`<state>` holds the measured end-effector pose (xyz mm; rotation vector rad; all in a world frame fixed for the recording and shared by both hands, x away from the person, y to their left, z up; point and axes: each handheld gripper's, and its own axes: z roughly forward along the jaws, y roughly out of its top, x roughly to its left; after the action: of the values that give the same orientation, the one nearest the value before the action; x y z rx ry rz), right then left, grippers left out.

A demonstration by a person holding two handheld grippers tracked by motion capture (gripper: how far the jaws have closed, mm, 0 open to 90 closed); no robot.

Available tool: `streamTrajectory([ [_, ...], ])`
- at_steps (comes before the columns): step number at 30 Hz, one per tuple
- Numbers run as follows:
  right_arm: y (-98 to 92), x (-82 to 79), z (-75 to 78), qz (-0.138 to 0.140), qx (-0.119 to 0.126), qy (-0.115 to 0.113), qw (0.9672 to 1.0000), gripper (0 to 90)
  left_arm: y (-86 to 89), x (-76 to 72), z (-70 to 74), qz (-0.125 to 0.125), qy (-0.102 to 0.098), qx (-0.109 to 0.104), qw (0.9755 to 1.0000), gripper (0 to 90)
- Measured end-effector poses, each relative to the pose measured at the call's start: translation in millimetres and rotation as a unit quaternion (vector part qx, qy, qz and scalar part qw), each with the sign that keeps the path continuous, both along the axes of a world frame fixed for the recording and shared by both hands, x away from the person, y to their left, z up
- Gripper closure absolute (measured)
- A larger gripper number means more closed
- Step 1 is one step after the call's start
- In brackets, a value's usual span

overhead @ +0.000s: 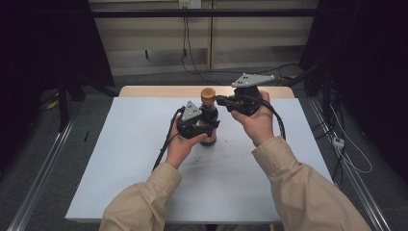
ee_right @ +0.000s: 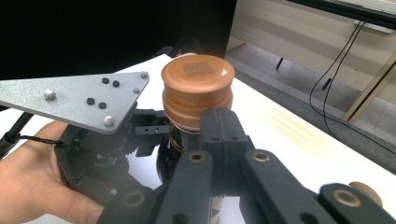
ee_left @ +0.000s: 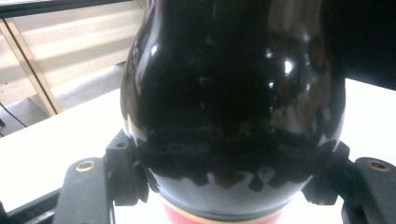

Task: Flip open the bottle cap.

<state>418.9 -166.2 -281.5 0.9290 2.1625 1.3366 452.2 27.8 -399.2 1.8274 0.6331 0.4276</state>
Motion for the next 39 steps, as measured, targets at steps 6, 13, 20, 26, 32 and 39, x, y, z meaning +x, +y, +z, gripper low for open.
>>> streamTrajectory([
  [6,2.3,0.9,5.2,0.006,0.011,0.000,0.9999,90.0,1.1,0.8,-0.2,0.001,0.002,-0.002,1.0000,30.8],
  [13,2.0,1.0,8.4,0.005,0.015,-0.005,0.9999,90.0,0.7,0.5,-0.3,0.001,0.001,-0.001,1.0000,30.8],
  [20,0.0,1.9,2.4,0.001,0.000,0.002,1.0000,90.0,-0.4,-0.6,-0.5,0.001,-0.003,0.000,1.0000,30.7],
  [26,-1.0,5.3,-0.8,-0.001,-0.005,0.001,1.0000,90.0,0.2,-0.7,-0.3,0.002,0.000,0.000,1.0000,30.8],
  [32,1.0,5.5,5.3,0.003,-0.004,-0.002,1.0000,90.0,0.4,-0.8,-0.4,-0.001,-0.002,0.002,1.0000,30.8],
  [39,2.8,5.2,8.6,0.004,0.006,-0.006,1.0000,90.0,0.4,-0.8,-0.5,0.002,-0.001,-0.001,1.0000,30.8],
])
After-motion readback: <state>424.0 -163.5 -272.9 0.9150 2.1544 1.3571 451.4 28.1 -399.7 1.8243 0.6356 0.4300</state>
